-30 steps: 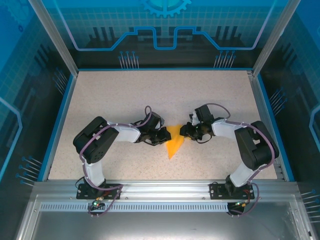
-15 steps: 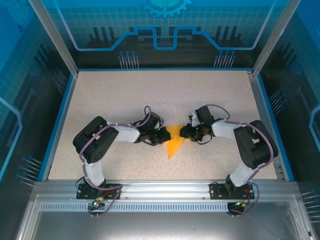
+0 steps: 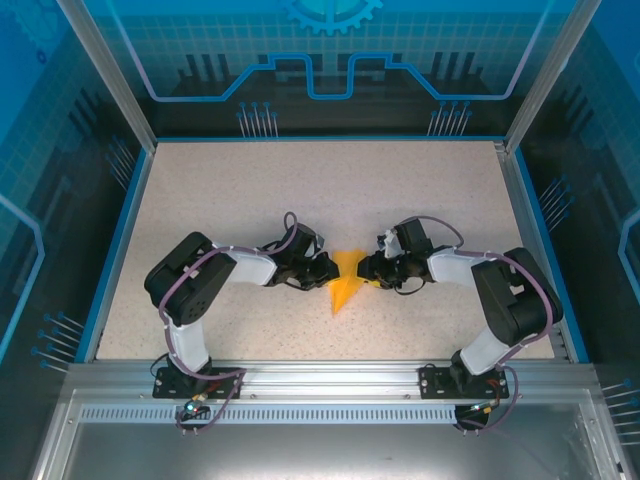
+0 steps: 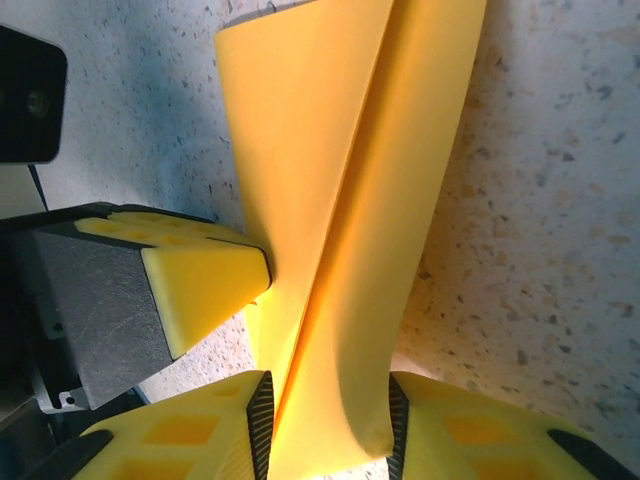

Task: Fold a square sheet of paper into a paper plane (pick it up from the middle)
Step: Turn over the paper at the center of the table.

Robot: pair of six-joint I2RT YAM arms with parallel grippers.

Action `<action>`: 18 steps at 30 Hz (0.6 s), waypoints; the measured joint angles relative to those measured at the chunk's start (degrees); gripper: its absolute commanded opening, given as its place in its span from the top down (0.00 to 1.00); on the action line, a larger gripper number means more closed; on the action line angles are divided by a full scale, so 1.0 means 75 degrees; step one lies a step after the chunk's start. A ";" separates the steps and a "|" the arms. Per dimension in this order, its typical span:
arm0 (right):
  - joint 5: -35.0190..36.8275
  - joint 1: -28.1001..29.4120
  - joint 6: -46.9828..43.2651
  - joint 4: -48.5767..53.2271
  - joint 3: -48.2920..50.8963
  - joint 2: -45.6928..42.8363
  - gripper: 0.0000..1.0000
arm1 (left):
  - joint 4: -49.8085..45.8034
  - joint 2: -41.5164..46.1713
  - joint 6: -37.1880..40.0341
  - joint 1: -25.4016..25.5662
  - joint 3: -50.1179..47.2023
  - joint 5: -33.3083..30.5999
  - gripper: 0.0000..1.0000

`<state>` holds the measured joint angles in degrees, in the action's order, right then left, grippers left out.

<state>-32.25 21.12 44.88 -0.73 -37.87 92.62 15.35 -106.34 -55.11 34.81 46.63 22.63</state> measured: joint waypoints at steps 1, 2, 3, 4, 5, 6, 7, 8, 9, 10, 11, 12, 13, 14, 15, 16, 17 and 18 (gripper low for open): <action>-0.0017 0.0000 0.0122 -0.0114 0.0038 0.0009 0.63 | 0.0017 0.0000 -0.0017 -0.0006 -0.0009 0.0009 0.89; -0.0020 0.0003 0.0213 -0.0169 0.0055 0.0012 0.63 | 0.0058 0.0000 -0.0041 -0.0009 -0.0029 0.0020 0.89; -0.0015 0.0015 0.0315 -0.0207 0.0064 0.0026 0.63 | 0.0090 0.0000 -0.0055 -0.0015 -0.0050 0.0029 0.88; -0.0009 0.0032 0.0431 -0.0230 0.0064 0.0047 0.63 | 0.0128 0.0000 -0.0064 -0.0015 -0.0064 0.0029 0.88; 0.0012 0.0047 0.0522 -0.0230 0.0064 0.0055 0.62 | 0.0166 0.0000 -0.0067 -0.0020 -0.0085 0.0032 0.89; 0.0035 0.0064 0.0629 -0.0227 0.0067 0.0067 0.62 | 0.0201 0.0000 -0.0067 -0.0023 -0.0099 0.0050 0.88; 0.0055 0.0082 0.0743 -0.0233 0.0073 0.0070 0.62 | 0.0210 0.0000 -0.0070 -0.0026 -0.0105 0.0052 0.89; 0.0073 0.0105 0.0831 -0.0233 0.0082 0.0070 0.62 | 0.0219 0.0000 -0.0067 -0.0026 -0.0108 0.0055 0.89; 0.0093 0.0140 0.0924 -0.0242 0.0099 0.0070 0.61 | 0.0224 0.0000 -0.0070 -0.0026 -0.0108 0.0055 0.88; 0.0114 0.0189 0.1032 -0.0251 0.0128 0.0070 0.61 | 0.0230 0.0000 -0.0070 -0.0029 -0.0114 0.0058 0.88; 0.0152 0.0239 0.1107 -0.0256 0.0166 0.0070 0.61 | 0.0236 0.0000 -0.0070 -0.0029 -0.0114 0.0064 0.88; 0.0192 0.0291 0.1192 -0.0265 0.0210 0.0070 0.61 | 0.0242 0.0000 -0.0070 -0.0029 -0.0117 0.0079 0.88; 0.0236 0.0321 0.1268 -0.0350 0.0242 0.0067 0.61 | 0.0274 0.0000 -0.0073 -0.0035 -0.0134 0.0099 0.88; 0.0245 0.0332 0.1355 -0.0414 0.0259 0.0067 0.62 | 0.0300 0.0000 -0.0073 -0.0044 -0.0143 0.0111 0.88; 0.0242 0.0332 0.1457 -0.0490 0.0289 0.0067 0.63 | 0.0335 0.0000 -0.0082 -0.0052 -0.0154 0.0143 0.87; 0.0248 0.0335 0.1521 -0.0545 0.0309 0.0064 0.63 | 0.0376 0.0000 -0.0096 -0.0061 -0.0175 0.0163 0.87; 0.0256 0.0335 0.1612 -0.0586 0.0321 0.0064 0.63 | 0.0440 0.0000 -0.0131 -0.0073 -0.0204 0.0184 0.87; 0.0274 0.0338 0.1664 -0.0606 0.0323 0.0064 0.63 | 0.0498 0.0000 -0.0160 -0.0079 -0.0230 0.0221 0.86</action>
<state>-30.20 23.66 57.36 -5.28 -35.44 93.10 19.09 -106.34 -56.31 34.22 44.91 24.29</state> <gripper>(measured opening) 0.369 0.130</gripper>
